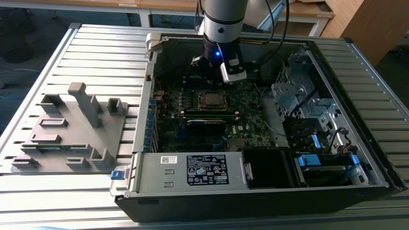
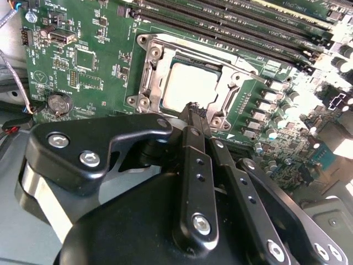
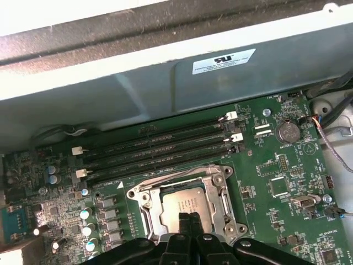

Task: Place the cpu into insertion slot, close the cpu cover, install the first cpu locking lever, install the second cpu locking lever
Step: 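Install the second cpu locking lever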

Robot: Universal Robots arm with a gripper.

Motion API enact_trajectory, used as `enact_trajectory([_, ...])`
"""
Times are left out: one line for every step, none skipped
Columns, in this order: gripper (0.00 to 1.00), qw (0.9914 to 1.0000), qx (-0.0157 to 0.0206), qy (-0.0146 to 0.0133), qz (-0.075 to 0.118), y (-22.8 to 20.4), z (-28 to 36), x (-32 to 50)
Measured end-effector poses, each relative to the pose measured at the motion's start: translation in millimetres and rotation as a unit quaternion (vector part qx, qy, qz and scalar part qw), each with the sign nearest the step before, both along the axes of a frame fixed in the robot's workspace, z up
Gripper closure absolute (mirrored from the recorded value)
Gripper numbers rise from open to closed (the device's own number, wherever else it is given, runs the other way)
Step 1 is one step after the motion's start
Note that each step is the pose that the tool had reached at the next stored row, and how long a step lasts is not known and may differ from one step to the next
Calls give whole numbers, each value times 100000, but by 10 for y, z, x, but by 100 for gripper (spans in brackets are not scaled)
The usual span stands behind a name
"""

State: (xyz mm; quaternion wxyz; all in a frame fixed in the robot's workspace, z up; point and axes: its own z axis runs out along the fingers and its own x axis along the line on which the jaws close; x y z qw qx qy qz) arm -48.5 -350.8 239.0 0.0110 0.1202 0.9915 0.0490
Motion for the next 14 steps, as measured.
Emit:
enact_trajectory([89,100000,1,-1,2,0,0,0])
enact_trajectory([89,100000,1,-3,2,0,0,0])
enact_trajectory([89,100000,-4,2,1,0,1,0])
enact_trajectory([89,100000,-16,9,6,-3,2,0])
enact_trajectory([89,100000,-22,16,15,-10,2,0])
enact_trajectory([89,100000,-17,11,11,-23,2,0])
enact_trajectory([89,100000,-6,6,2,-40,1,0])
enact_trajectory([89,100000,-9,8,4,-61,1,0])
enact_trajectory([89,100000,-6,5,5,-82,1,0])
enact_trajectory([89,100000,-3,4,4,-104,1,0])
enact_trajectory([89,100000,-5,2,3,-126,1,0])
enact_trajectory([89,100000,-9,7,1,-146,1,0])
enact_trajectory([89,100000,-9,6,3,-164,1,0])
enact_trajectory([89,100000,-4,4,4,-180,1,0])
